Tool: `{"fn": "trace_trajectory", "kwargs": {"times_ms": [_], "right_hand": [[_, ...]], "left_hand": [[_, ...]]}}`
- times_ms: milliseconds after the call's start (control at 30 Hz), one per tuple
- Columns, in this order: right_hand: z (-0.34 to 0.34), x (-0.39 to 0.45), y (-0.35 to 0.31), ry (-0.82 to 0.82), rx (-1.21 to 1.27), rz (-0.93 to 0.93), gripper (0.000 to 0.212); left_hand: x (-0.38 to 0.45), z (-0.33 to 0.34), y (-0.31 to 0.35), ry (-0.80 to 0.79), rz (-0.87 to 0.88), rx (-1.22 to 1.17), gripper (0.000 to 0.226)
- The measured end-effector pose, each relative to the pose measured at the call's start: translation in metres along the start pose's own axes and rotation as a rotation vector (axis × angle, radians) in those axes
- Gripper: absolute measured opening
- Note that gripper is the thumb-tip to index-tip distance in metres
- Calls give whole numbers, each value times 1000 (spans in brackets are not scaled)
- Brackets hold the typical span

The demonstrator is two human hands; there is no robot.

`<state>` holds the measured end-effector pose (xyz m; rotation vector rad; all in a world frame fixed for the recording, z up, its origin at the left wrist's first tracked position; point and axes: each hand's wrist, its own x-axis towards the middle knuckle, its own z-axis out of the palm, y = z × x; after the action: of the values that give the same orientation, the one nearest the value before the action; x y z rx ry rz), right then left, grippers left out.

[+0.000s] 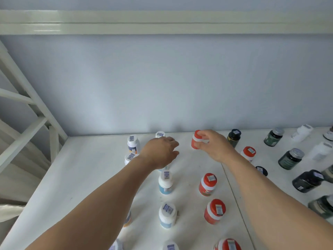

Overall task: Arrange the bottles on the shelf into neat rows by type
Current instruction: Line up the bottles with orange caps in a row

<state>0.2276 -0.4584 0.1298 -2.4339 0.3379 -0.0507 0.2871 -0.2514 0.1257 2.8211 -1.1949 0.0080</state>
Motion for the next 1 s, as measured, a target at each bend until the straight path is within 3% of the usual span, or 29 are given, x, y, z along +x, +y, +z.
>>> {"fn": "trace_trajectory", "kwargs": {"times_ms": [400, 633, 833, 1000], "right_hand": [[9, 94, 70, -227, 7, 10, 70], [11, 110, 82, -230, 77, 12, 54], [-9, 100, 66, -210, 135, -21, 44], [-16, 91, 59, -173, 151, -10, 36]], "left_hand": [[109, 47, 27, -330, -220, -155, 56], [135, 64, 20, -418, -276, -329, 72], [143, 62, 7, -518, -244, -570, 42], [145, 57, 5, -584, -216, -695, 39]]}}
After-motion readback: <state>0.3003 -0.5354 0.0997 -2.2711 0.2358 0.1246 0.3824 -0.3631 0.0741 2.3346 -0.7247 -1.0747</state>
